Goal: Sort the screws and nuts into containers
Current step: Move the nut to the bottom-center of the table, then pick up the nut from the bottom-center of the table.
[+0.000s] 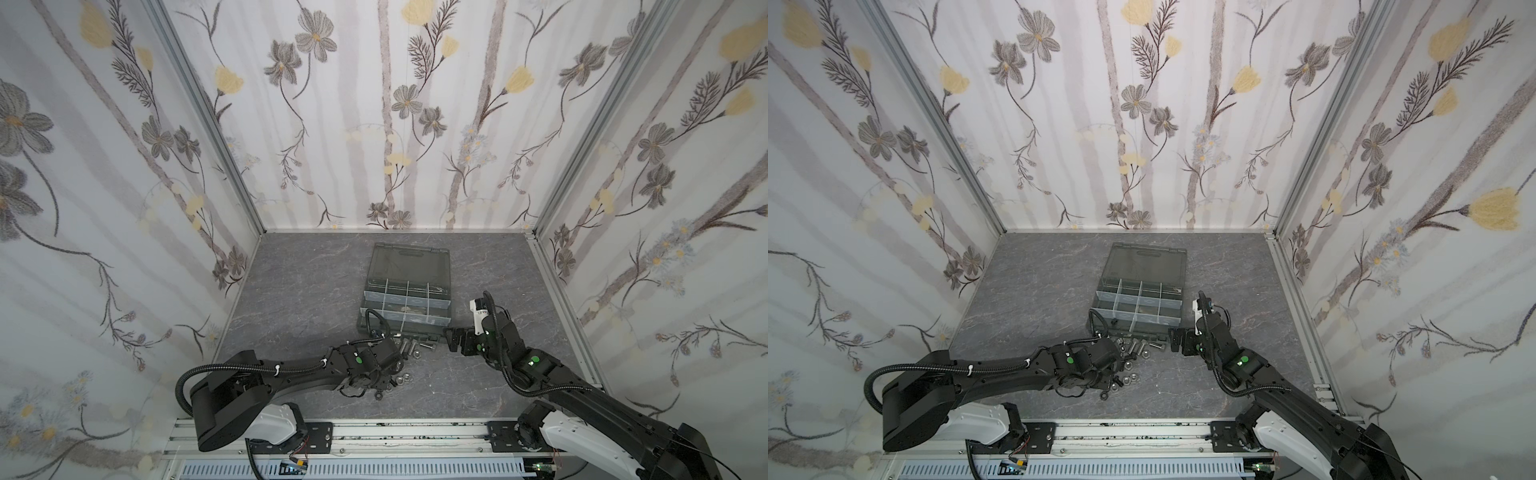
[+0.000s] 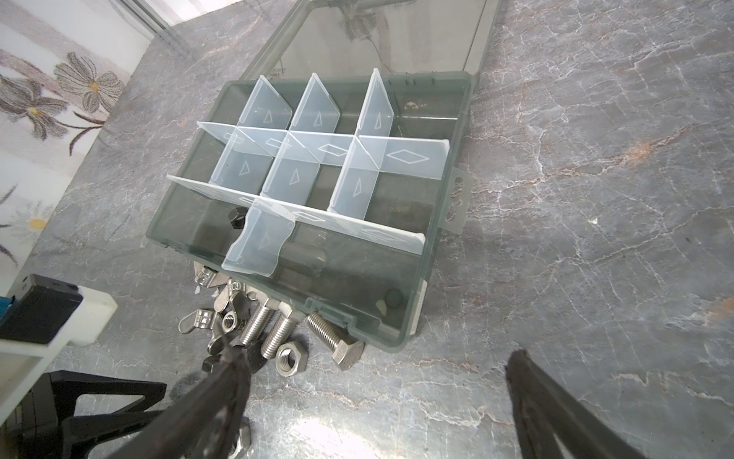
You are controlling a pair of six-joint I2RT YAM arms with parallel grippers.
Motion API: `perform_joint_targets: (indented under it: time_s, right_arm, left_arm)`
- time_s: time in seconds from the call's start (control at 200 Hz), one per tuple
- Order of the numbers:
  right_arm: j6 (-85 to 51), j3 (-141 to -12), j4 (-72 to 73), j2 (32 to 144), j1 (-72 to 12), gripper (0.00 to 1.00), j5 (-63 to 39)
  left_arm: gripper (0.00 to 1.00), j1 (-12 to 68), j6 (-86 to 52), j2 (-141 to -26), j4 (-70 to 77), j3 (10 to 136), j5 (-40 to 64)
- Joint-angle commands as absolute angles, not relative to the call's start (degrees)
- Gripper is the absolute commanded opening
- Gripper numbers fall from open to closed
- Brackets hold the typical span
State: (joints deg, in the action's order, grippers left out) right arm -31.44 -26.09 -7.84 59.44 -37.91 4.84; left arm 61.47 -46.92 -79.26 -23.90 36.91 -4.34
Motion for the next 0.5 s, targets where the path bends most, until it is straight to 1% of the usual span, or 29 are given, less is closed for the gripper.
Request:
perform_joint_targets:
  time_s: [0.0,0.335,0.495]
  right_arm:
    - [-31.95,-25.86,-6.48,59.01,-37.98,1.0,4.89]
    - [-31.95,-25.4,-6.5,58.72,-37.97,1.0,4.92]
    - [-31.93,-25.34,-6.55,58.66,-37.97,1.0,5.05]
  left_arm:
    - [0.46,61.79,-47.38,-79.97,-23.46,37.61,-4.57]
    - [0.44,62.45,-47.9,-81.55,-23.38,37.6,-4.49]
    - [0.39,62.63,-48.42,-82.0,-23.38,37.53,-4.7]
